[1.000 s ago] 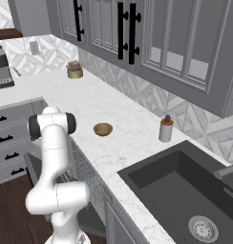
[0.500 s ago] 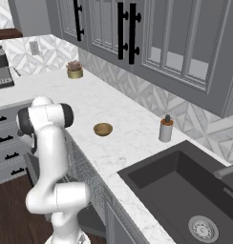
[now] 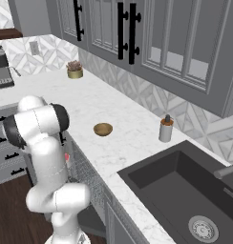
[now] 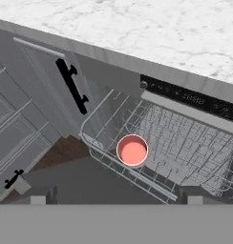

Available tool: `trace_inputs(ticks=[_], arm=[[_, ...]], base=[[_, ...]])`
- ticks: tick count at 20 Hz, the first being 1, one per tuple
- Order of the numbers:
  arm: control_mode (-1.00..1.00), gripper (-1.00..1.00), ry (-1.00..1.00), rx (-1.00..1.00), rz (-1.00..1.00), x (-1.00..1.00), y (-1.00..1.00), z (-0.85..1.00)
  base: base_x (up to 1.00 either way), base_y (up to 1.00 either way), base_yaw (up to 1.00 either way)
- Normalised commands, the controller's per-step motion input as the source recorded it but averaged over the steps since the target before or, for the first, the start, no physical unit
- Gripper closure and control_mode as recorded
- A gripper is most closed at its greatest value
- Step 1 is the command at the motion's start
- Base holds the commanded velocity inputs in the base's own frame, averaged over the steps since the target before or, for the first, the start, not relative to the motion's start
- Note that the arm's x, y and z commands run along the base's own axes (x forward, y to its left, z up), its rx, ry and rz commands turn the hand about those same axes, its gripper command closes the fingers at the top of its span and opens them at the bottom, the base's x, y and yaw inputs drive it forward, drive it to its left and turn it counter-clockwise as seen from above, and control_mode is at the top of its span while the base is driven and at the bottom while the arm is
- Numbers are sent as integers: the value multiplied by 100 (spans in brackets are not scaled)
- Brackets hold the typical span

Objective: Pick up the cup and bowl from the counter, place them in the dishwasher, and close the dishwasher door.

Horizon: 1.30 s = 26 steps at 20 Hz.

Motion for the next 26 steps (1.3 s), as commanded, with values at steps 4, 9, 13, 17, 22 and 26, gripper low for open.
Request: trace_inputs(ticks=[4, 9, 13, 17, 22, 26], arm=[[-100, -100, 11, 0, 1, -28, -37, 98], [-100, -100, 10, 0, 3, -16, -42, 100], [-100, -100, 7, 0, 12, -21, -49, 88], [-100, -100, 11, -7, 17, -3, -54, 58], [-100, -100, 13, -10, 16, 0, -57, 21], [-100, -100, 15, -14, 13, 2, -36, 2]], base=[[0, 0, 0], [0, 0, 0], [0, 0, 0], [0, 0, 0], [0, 0, 0], [0, 0, 0]])
